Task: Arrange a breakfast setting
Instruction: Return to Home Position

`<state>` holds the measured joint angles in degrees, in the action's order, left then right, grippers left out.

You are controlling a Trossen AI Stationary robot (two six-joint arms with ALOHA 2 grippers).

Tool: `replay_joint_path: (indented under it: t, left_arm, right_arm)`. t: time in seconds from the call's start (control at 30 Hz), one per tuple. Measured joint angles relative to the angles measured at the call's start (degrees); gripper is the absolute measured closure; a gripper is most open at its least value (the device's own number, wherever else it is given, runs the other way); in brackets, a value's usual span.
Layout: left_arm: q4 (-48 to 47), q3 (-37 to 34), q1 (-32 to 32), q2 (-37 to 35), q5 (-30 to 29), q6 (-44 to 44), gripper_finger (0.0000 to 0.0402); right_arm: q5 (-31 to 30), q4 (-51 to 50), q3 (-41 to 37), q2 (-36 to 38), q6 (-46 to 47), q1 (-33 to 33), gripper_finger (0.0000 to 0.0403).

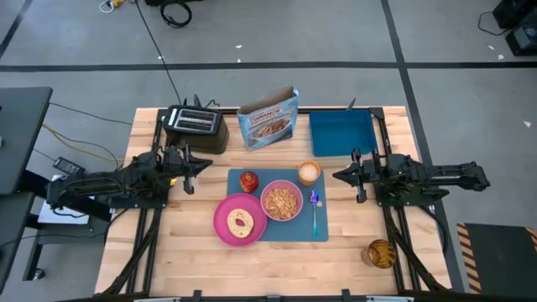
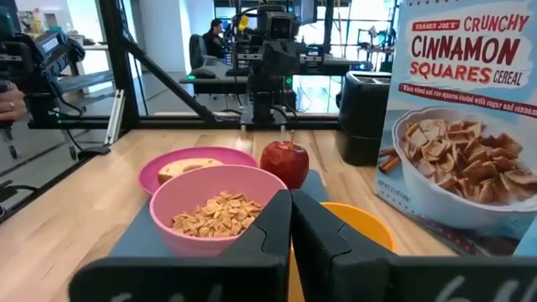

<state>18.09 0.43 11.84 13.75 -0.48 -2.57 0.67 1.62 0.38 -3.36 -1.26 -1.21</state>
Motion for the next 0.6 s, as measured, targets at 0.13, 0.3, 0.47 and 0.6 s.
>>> replay_joint_path:
  t: [0.13, 0.3, 0.47, 0.6]
  left_arm:
    - [-6.08, -0.01, -0.42, -6.15, -1.88, 0.26, 0.0396]
    - [-12.7, -0.01, -1.52, -13.82, -6.76, 0.76, 0.0396]
    - [-15.17, -0.01, -3.24, -13.01, -4.06, 1.75, 0.0396]
    - [-15.02, -0.01, -3.78, -13.01, -4.17, 2.06, 0.0387]
  right_arm:
    - [0.0, 0.01, 0.0, 0.0, 0.02, 0.0, 0.0386]
    - [0.0, 0.01, 0.0, 0.0, 0.02, 0.0, 0.0385]
    - [-0.02, 0.05, 0.0, -0.01, 0.02, -0.02, 0.0385]
    - [-0.01, 0.39, 0.0, -0.02, 0.02, -0.02, 0.0385]
